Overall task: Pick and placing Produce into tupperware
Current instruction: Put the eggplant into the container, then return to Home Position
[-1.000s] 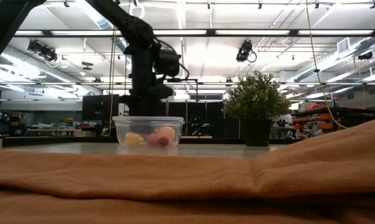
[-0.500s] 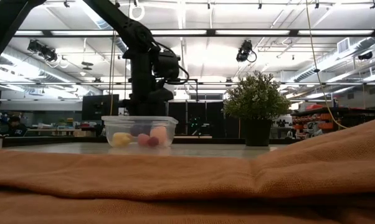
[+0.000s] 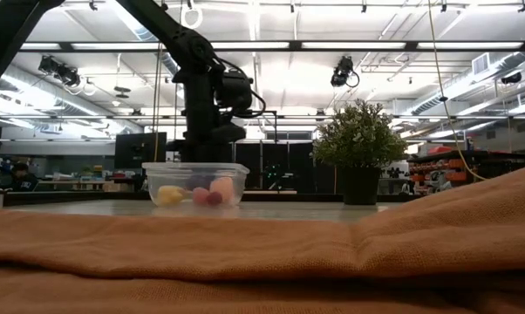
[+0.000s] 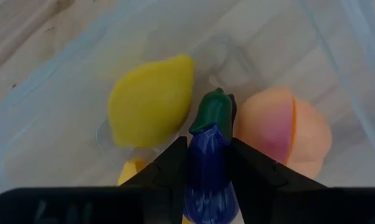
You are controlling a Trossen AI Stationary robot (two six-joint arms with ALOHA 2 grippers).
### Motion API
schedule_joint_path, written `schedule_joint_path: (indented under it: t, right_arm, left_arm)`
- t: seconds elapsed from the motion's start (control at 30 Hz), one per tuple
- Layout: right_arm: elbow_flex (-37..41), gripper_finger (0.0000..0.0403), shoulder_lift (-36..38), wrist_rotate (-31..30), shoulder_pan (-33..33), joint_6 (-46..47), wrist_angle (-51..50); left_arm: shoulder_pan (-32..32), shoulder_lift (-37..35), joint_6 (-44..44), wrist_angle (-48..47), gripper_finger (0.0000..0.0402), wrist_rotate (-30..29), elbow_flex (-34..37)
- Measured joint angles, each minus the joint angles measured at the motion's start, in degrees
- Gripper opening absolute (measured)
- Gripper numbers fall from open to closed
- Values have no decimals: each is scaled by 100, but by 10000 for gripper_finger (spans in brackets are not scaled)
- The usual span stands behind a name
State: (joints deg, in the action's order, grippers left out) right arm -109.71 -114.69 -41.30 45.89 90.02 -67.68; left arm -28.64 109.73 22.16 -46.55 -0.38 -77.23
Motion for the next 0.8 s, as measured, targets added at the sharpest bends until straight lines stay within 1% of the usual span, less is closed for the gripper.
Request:
schedule_joint_path:
  t: [0.23, 0.37, 0.5, 0.8]
  right_arm:
    - [0, 95, 0, 0, 0, 0, 1]
    - [1, 95, 0, 0, 0, 0, 0]
    - [0, 95, -1, 0, 0, 0, 0]
    - [0, 95, -1, 0, 0, -11, 0]
  left_arm:
    - [0, 0, 278, 239, 112, 59, 0]
    - [0, 0, 294, 248, 114, 61, 0]
    - [0, 0, 272, 242, 126, 63, 0]
    - [7, 0, 125, 241, 168, 79, 0]
